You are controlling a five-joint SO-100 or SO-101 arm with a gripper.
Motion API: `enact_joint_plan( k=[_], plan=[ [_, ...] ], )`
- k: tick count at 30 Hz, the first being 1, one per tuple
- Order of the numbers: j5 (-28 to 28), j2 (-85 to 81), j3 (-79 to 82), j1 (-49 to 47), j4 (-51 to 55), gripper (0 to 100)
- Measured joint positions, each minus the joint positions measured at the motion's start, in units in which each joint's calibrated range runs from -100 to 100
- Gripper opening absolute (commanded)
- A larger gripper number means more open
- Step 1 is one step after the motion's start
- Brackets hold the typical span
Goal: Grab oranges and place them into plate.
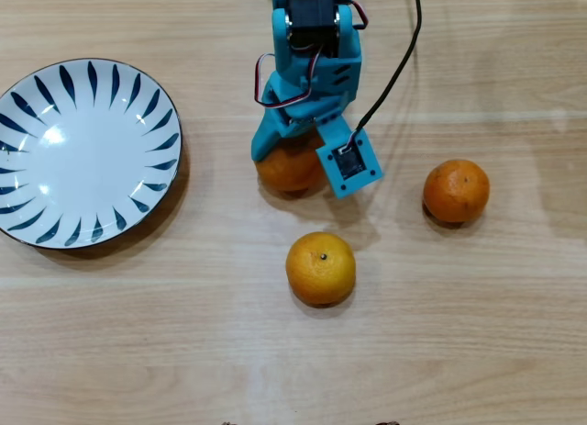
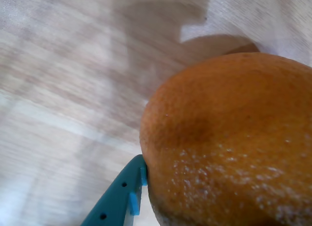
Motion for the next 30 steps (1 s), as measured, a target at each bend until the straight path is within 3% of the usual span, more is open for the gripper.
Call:
enact_joint_plan(
  k=[10, 16, 30],
  plan=[
    [0.0, -0.59, 0.27, 0.08, 0.09, 27],
    [0.37, -5.76, -0.97, 3.12, 5.86, 27],
    [13.09, -16.42, -17.88, 22.88, 8.79, 27]
  ],
)
